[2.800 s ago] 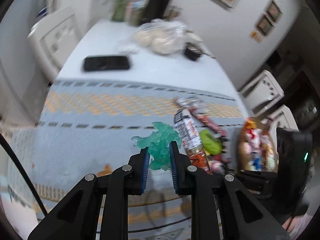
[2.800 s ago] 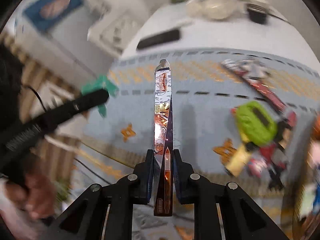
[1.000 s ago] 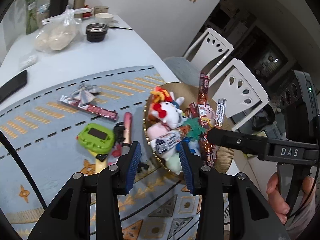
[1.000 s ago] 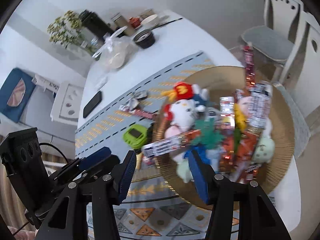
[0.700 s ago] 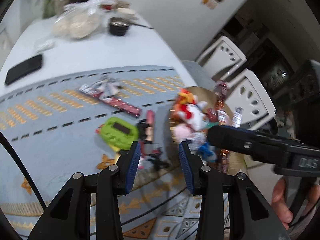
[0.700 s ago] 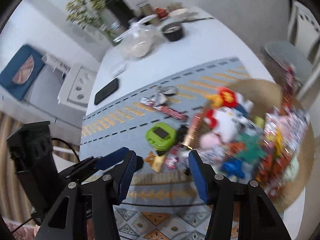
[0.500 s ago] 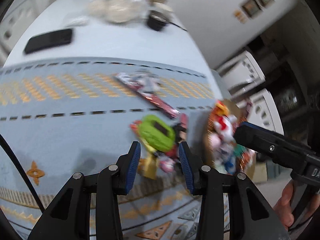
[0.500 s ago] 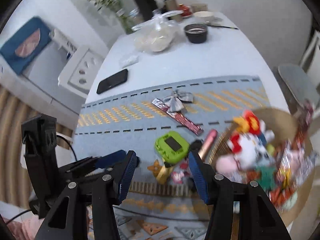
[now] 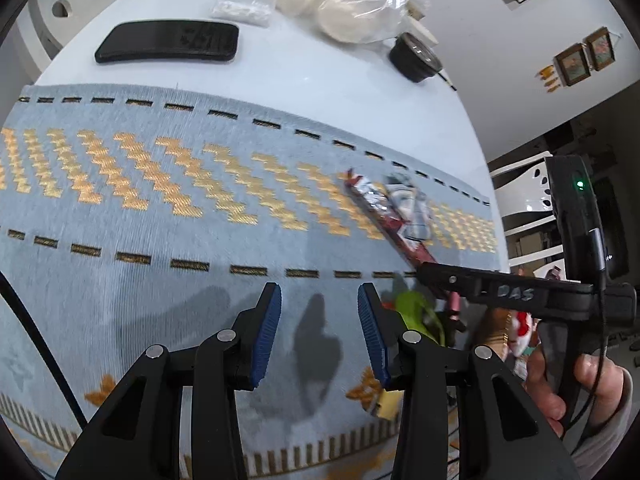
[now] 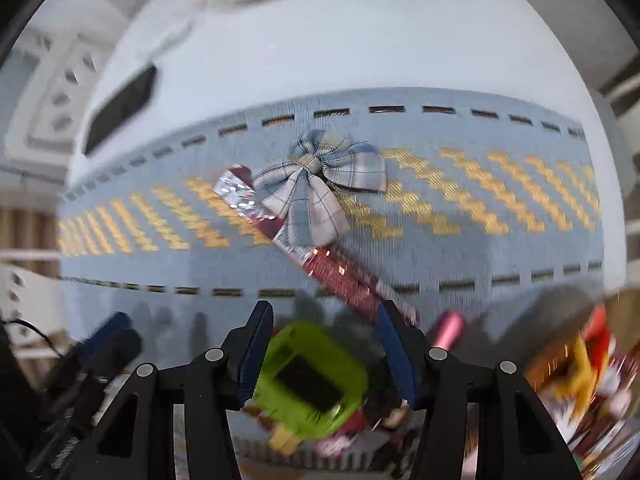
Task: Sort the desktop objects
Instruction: 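Grasp the plaid bow with the left gripper while the right grasps a dark red box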
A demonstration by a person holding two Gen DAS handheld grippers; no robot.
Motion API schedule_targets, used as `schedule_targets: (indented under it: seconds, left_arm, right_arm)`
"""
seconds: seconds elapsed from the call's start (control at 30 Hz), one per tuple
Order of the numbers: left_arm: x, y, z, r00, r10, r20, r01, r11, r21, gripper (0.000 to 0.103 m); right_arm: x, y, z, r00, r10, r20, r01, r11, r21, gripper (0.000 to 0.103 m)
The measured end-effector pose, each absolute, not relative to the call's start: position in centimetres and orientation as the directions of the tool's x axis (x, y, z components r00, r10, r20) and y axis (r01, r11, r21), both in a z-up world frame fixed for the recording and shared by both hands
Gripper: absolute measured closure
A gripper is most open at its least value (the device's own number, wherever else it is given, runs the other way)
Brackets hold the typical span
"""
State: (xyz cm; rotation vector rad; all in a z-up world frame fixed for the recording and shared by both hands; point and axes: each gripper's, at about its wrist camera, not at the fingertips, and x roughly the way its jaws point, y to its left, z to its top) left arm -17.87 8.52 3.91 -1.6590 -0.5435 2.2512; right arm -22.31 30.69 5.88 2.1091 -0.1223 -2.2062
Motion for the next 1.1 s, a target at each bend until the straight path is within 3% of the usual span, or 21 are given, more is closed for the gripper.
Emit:
schedule_targets:
  seconds: [0.1, 0.3, 0.33, 0.4, 0.57, 0.73, 0.87, 0.9, 0.97, 1.1]
  left_arm:
    - [-18.8, 8.4, 3.1, -0.286, 0.441, -0.851, -0.015, -0.89, -0.456, 0.066]
    - [-20.8, 8.0, 2.8, -0.3, 0.433, -0.85, -0.02, -0.894, -0.448, 0.066]
    - [-21.2, 7.8, 2.9, -0.307, 0.432, -0.848, -0.017, -0.894, -0.448, 0.066]
    - [-21.9, 7.4, 3.1, -0.318, 0.429, -0.846, -0.011, -0.893, -0.449, 0.066]
    - [-23.0, 6.9, 3.7, -0.341, 0.419, -0.841, -0.011, -0.897, -0.442, 0.066]
    - [-23.3, 8.2, 4.4, -0.333, 0.457, -0.825, -0.079, -0.885, -0.459, 0.066]
    - [-23.9, 11.1, 4.5, -0.31, 0.547, -0.777, -0.178, -0.837, -0.518, 0.063]
    - [-24.3, 12.2, 4.4, -0.301, 0.584, -0.754, -0.207, -0.812, -0.546, 0.058]
    - [-25.0, 13.9, 4.2, -0.295, 0.594, -0.749, -0.232, -0.804, -0.547, 0.049]
    - [-26.7, 17.7, 3.3, -0.281, 0.586, -0.76, -0.291, -0.807, -0.514, 0.046]
  right_arm:
    - [-23.1, 29.2, 5.2, -0.071, 0.011, -0.997, 0.095, -0.995, -0.018, 0.05]
    - [-24.1, 28.3, 3.5, -0.069, -0.004, -0.998, 0.123, -0.992, -0.005, 0.051]
    - [-24.1, 28.1, 3.5, -0.077, -0.01, -0.997, 0.137, -0.991, 0.0, 0.056]
    - [-23.8, 27.7, 3.8, -0.084, -0.032, -0.996, 0.171, -0.985, 0.017, 0.077]
    - [-23.5, 27.3, 6.2, -0.107, -0.147, -0.983, 0.203, -0.971, 0.123, 0.077]
    - [-23.6, 30.7, 10.9, -0.15, -0.437, -0.887, 0.112, -0.899, 0.424, 0.081]
    - [-22.8, 34.1, 13.6, -0.222, -0.468, -0.856, 0.045, -0.882, 0.47, 0.081]
    - [-22.4, 34.9, 13.9, -0.232, -0.467, -0.853, 0.027, -0.88, 0.474, 0.081]
    - [-21.7, 35.7, 14.4, -0.243, -0.456, -0.856, -0.008, -0.881, 0.472, 0.081]
    - [-20.7, 38.1, 14.4, -0.266, -0.462, -0.846, -0.073, -0.865, 0.496, 0.081]
